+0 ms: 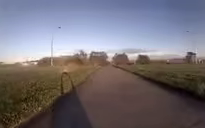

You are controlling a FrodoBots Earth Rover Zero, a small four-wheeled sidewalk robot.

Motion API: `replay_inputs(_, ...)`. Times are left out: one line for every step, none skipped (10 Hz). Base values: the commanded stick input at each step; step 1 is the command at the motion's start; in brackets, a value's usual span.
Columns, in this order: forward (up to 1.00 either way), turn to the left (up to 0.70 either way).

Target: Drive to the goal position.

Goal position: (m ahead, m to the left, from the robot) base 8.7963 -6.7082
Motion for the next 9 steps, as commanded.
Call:
replay_inputs(0.70, 0.00)
replay_inputs(0.70, 0.00)
replay_inputs(0.70, 0.00)
replay_inputs(0.70, 0.00)
replay_inputs(0.70, 0.00)
replay_inputs(0.70, 0.00)
replay_inputs(0.70, 0.00)
replay_inputs(0.70, 0.00)
replay_inputs(0.70, 0.00)
